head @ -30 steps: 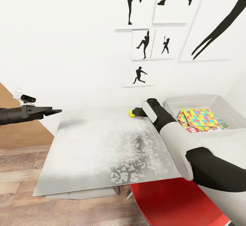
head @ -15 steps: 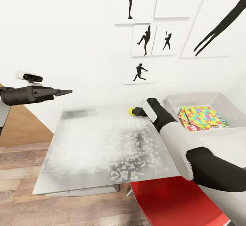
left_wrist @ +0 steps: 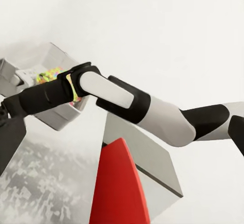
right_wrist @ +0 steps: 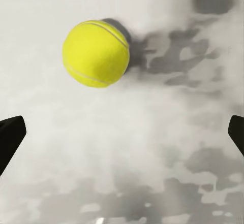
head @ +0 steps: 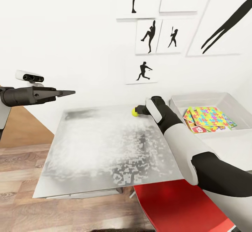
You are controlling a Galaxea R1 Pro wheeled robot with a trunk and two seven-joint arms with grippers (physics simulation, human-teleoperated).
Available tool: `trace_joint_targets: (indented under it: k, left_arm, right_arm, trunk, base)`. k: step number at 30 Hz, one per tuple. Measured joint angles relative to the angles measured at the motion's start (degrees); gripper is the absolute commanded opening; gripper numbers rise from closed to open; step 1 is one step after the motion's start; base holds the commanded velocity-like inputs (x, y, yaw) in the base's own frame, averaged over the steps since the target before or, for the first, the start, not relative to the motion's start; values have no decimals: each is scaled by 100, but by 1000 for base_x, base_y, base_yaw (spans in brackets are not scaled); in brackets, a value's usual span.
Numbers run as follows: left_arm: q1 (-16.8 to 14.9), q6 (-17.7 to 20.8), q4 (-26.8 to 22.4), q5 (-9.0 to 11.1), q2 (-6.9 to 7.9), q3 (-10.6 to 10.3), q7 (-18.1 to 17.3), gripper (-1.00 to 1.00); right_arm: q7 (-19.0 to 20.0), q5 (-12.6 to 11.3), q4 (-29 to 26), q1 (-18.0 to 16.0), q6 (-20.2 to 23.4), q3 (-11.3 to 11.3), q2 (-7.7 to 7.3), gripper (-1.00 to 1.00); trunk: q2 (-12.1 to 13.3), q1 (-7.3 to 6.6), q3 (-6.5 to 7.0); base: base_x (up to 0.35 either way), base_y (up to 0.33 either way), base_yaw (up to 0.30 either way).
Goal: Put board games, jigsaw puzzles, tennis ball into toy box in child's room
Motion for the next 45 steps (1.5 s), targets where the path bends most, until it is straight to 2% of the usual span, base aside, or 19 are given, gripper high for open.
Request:
trace_joint_targets:
  k: [6,11,25,45]
  left_arm:
    - [0,-1,-5,-3,-39,1,6,100]
    - [1,-1,-3,0,-48,1,7,100]
    - [-1,-9,-2,-4,-108,4,31,100]
    - [-1,-9,-2,-4,-113,32,31,100]
  right_arm:
    - [-18,6,-425,-15,430,5,0,100]
    - [-28,7,-630,-19,575,6,0,100]
    - [-24,16,-697,-16,615,-2,0,100]
    - [-20,10,-697,-8,601,-3,0,100]
  trunk:
    - [0,0,-57]
    - [0,0,-104]
    - [0,0,-238]
    - [0,0,-427]
  base:
    - [0,0,0]
    - [0,0,0]
    - [17,9,0]
    - [5,3,0]
